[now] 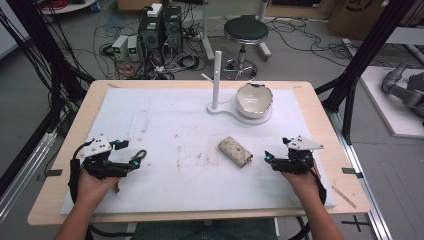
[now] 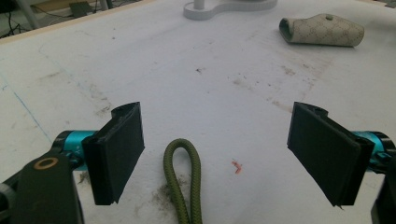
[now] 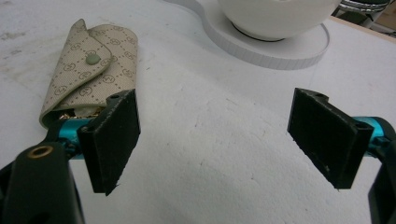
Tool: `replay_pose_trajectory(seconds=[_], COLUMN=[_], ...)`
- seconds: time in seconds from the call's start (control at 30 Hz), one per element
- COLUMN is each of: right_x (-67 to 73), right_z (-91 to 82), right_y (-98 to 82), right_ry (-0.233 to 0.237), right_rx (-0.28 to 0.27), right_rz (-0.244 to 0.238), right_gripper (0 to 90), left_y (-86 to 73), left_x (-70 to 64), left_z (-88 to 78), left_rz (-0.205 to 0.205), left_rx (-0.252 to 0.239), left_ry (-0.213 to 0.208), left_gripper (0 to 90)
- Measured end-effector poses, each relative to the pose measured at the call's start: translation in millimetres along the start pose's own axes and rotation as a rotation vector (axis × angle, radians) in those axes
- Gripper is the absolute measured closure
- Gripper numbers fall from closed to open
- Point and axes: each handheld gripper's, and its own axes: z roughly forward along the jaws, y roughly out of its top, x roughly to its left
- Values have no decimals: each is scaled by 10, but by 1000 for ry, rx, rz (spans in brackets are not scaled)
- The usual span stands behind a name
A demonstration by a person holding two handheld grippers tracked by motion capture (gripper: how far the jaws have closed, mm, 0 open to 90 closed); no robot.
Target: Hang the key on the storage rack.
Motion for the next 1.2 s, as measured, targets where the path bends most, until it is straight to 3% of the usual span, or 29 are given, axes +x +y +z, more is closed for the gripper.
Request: replay_pose_trajectory(seconds=[0.4,0.63,0.93,1.2], right_x=[55,64,81,103], right_z=[23,47,115,141], right_y=[26,32,82,106], right_ry=[15,17,23,25], right_rx=[-3,4,5,7], right_rz=[-18,-18,-25,-33], right_gripper=[173,173,173,174], left_y=[-43,-68,-146,-280], left_x=[1,25,13,102], left_z=[-44,-73,-104,-83], left_rz=[-8,-17,-18,-84], left_rx=[8,14,98,215], left_ry=[-3,16,25,48], left_gripper=[185,185,185,217])
